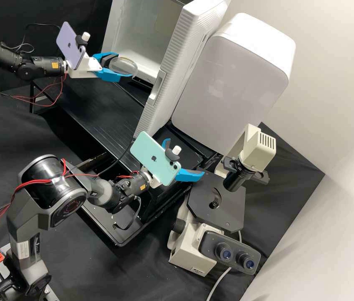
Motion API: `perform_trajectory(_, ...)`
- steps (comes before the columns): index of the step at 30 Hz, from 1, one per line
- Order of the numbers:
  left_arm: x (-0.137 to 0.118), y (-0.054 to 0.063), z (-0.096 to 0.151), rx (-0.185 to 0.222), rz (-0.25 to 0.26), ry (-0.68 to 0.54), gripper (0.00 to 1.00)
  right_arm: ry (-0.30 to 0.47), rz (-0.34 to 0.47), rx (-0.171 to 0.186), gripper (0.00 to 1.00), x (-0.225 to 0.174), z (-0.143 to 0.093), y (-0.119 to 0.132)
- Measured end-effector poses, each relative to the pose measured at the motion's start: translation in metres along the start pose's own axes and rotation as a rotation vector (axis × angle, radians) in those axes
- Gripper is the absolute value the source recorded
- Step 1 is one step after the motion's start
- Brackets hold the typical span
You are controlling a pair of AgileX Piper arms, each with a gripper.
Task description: Place the petri dish in the incubator
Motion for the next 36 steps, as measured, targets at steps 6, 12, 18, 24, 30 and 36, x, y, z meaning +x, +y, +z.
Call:
perform_trajectory(6, 0.023, 0.003, 0.008, -0.022, -0.006, 0.034, 0.0, 0.0, 0.0, 0.0, 1.0, 0.0, 0.0, 0.0)
perform_trajectory(12, 0.043, 0.004, 0.013, -0.027, -0.022, 0.076, 0.0, 0.0, 0.0, 0.0, 1.0, 0.0, 0.0, 0.0)
perform_trajectory(18, 0.064, 0.0, 0.013, -0.011, -0.031, 0.132, 0.0, 0.0, 0.0, 0.0, 1.0, 0.0, 0.0, 0.0)
perform_trajectory(24, 0.086, -0.008, 0.01, 0.008, -0.084, 0.192, 0.0, 0.0, 0.0, 0.0, 1.0, 0.0, 0.0, 0.0)
perform_trajectory(30, 0.1, -0.007, 0.009, 0.013, -0.091, 0.23, 0.0, 0.0, 0.0, 0.0, 1.0, 0.0, 0.0, 0.0)
perform_trajectory(36, 0.112, -0.006, 0.009, 0.001, -0.108, 0.264, 0.0, 0.0, 0.0, 0.0, 1.0, 0.0, 0.0, 0.0)
